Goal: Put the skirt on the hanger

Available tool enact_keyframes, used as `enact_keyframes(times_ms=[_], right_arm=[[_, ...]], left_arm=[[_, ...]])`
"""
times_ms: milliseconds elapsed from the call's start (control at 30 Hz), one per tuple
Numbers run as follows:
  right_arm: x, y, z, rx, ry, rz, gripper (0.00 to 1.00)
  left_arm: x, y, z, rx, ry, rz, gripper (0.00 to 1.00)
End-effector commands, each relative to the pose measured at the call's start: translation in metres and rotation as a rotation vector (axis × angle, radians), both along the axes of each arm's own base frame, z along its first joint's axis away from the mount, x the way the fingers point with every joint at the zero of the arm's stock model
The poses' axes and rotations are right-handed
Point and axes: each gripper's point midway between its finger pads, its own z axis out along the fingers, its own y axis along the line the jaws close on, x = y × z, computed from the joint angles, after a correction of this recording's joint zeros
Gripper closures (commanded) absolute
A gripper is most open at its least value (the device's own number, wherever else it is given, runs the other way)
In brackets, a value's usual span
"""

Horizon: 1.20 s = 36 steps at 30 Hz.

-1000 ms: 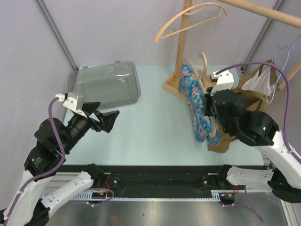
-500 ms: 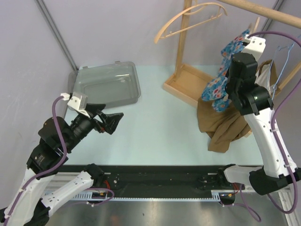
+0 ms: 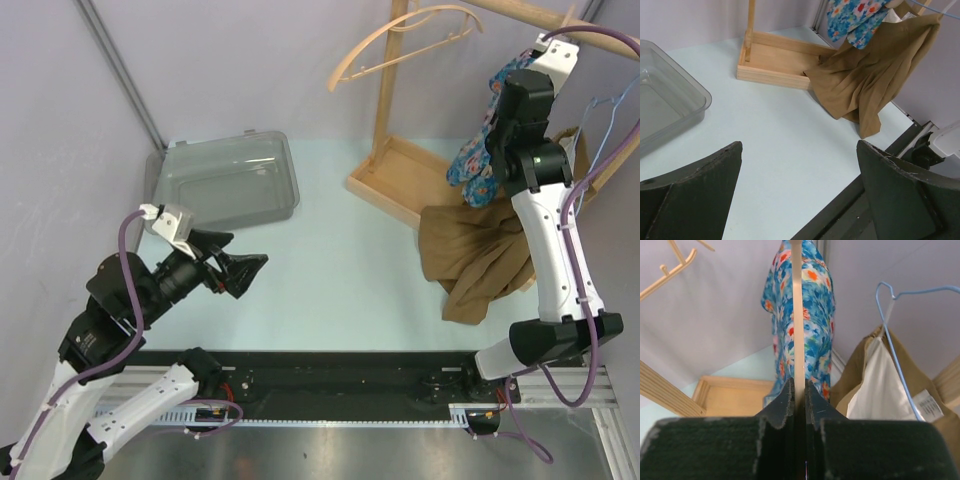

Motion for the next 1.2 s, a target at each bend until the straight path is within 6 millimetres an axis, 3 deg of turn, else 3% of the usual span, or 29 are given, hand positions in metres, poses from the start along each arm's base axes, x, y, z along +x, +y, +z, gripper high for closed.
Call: enact_keyframes(times_ms=[0, 200, 367, 400, 467, 500, 567, 633, 733, 833, 967, 1033, 1100, 1167], right_arm=[[0.016, -0.001, 0.028, 0.055, -0.122, 0.034, 1.0], [0.038, 0.017, 0.007, 0.072, -0.053, 0.12, 1.0], [0.038, 0.033, -0.002, 0.084, -0.017, 0.171, 1.0], [0.032, 0.034, 0.004, 0.086, -0.032, 0.175, 0.81], [0.025, 0.036, 0.013, 0.086, -0.052, 0.176, 0.53], [0.019, 0.037, 0.019, 0.091, -0.067, 0.177, 0.32], [0.006, 0.037, 0.034, 0.096, -0.099, 0.191, 0.21], [-0.006, 0.038, 0.045, 0.1, -0.104, 0.214, 0.03], [-0.027, 0.042, 0.05, 0.119, -0.096, 0.254, 0.0], [-0.047, 0.06, 0.039, 0.124, -0.052, 0.326, 0.0], [-0.088, 0.088, 0.008, 0.13, -0.003, 0.418, 0.0], [-0.103, 0.11, -0.006, 0.142, 0.016, 0.484, 0.0], [-0.12, 0.114, -0.028, 0.157, 0.045, 0.496, 0.0], [-0.132, 0.131, -0.042, 0.17, 0.066, 0.556, 0.0]], left_arm=[[-0.002, 0.001, -0.001, -0.029, 0.026, 0.009, 0.0], [0.004, 0.001, -0.014, -0.017, 0.088, 0.042, 0.0], [0.012, 0.004, -0.027, -0.02, 0.14, 0.097, 0.0], [0.015, 0.006, -0.03, -0.016, 0.149, 0.12, 0.0], [0.018, 0.007, -0.037, -0.011, 0.175, 0.142, 0.0], [0.02, 0.01, -0.041, -0.003, 0.186, 0.163, 0.0], [0.023, 0.012, -0.048, 0.007, 0.21, 0.189, 0.0], [0.026, 0.017, -0.051, 0.007, 0.221, 0.227, 0.0], [0.028, 0.024, -0.059, 0.019, 0.24, 0.274, 0.0], [0.028, 0.028, -0.069, 0.032, 0.257, 0.298, 0.0], [0.028, 0.031, -0.08, 0.04, 0.278, 0.317, 0.0], [0.028, 0.032, -0.084, 0.037, 0.284, 0.326, 0.0], [0.03, 0.035, -0.086, 0.042, 0.289, 0.345, 0.0], [0.032, 0.038, -0.089, 0.046, 0.296, 0.369, 0.0]])
